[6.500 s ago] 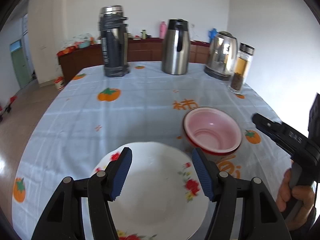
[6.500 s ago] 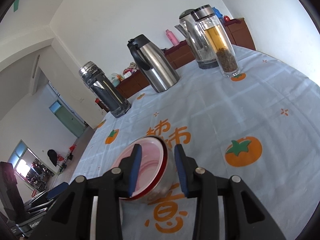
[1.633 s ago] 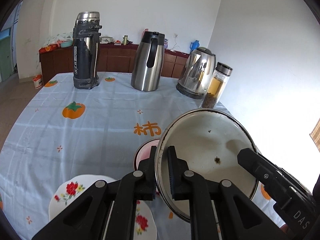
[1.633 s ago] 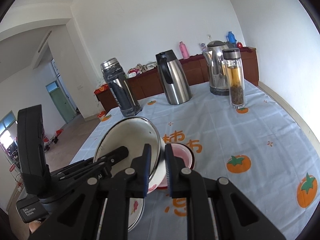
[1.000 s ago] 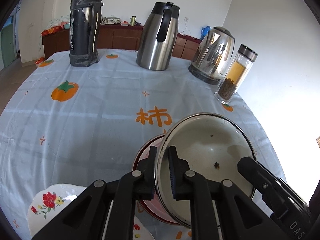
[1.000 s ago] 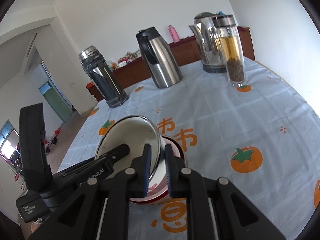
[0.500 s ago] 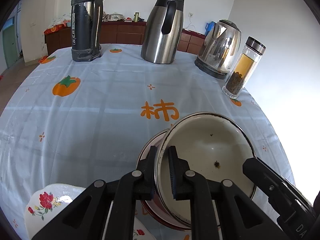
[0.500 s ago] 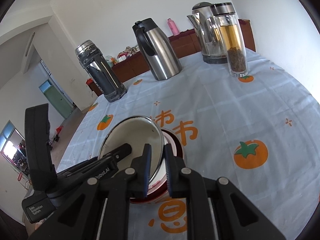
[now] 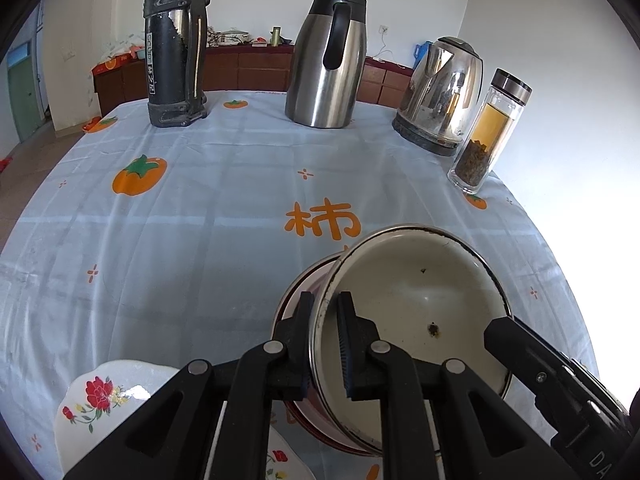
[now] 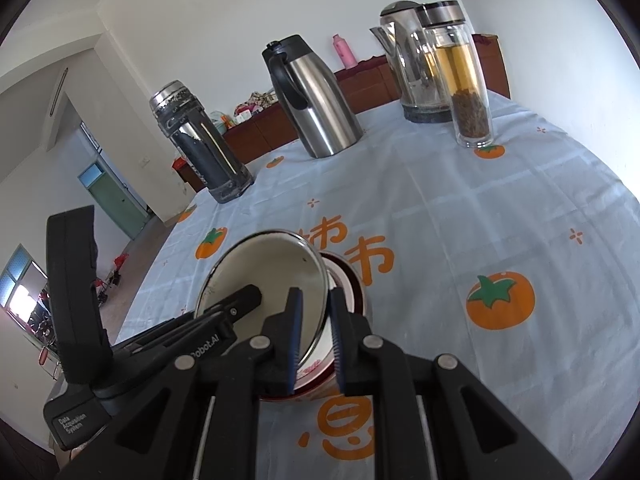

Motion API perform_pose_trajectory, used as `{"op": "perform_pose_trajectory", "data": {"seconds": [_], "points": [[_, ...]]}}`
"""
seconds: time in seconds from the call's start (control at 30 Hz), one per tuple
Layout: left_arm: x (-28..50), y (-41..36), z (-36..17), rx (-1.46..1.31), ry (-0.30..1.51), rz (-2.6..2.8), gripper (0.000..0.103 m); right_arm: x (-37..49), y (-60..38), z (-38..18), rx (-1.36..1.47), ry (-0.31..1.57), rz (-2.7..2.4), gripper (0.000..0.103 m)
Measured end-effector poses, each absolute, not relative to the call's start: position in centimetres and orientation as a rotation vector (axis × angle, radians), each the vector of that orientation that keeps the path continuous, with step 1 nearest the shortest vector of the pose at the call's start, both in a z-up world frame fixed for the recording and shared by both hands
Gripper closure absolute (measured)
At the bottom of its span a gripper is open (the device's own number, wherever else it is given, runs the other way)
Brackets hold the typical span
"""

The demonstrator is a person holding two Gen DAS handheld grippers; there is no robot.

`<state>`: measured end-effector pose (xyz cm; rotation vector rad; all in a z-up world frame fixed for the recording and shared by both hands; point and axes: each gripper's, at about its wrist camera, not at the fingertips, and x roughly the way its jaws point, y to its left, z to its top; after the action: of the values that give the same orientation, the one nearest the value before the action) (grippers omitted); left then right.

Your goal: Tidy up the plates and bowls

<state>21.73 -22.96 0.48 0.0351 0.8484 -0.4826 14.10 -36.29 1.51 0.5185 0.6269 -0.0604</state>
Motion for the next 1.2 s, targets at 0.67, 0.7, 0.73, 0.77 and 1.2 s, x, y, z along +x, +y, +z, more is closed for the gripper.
{"op": "perform_pose_trajectory", "data": {"seconds": [0.67,0.7,0.73,0.77,1.2], "points": [[21.7,-22.7,0.6,0.025,0.882,-0.479,0.079,13.4,-36.2,1.8,0.525,0.578,-0.064,0.077],[21.5,-22.7,0.6,0.025,0.882,-0.484,0.075,13.3,-36.2,1.9,0.524,0.569,-0.063,0.076],[21.4,-22.8,0.7,0.03,0.878,-0.485,0.074,13.1,-36.2,2.1,0.521,0.56,-0.063,0.075],[21.2,-22.9,0.9,0.038,0.871,-0.479,0.074,13.0,-36.1,2.3,0.515,0.552,-0.063,0.074],[20.6,-22.8,1.6,0.066,0.835,-0.46,0.07,13.2,-36.0,2.0,0.49,0.543,-0.091,0.065]]}}
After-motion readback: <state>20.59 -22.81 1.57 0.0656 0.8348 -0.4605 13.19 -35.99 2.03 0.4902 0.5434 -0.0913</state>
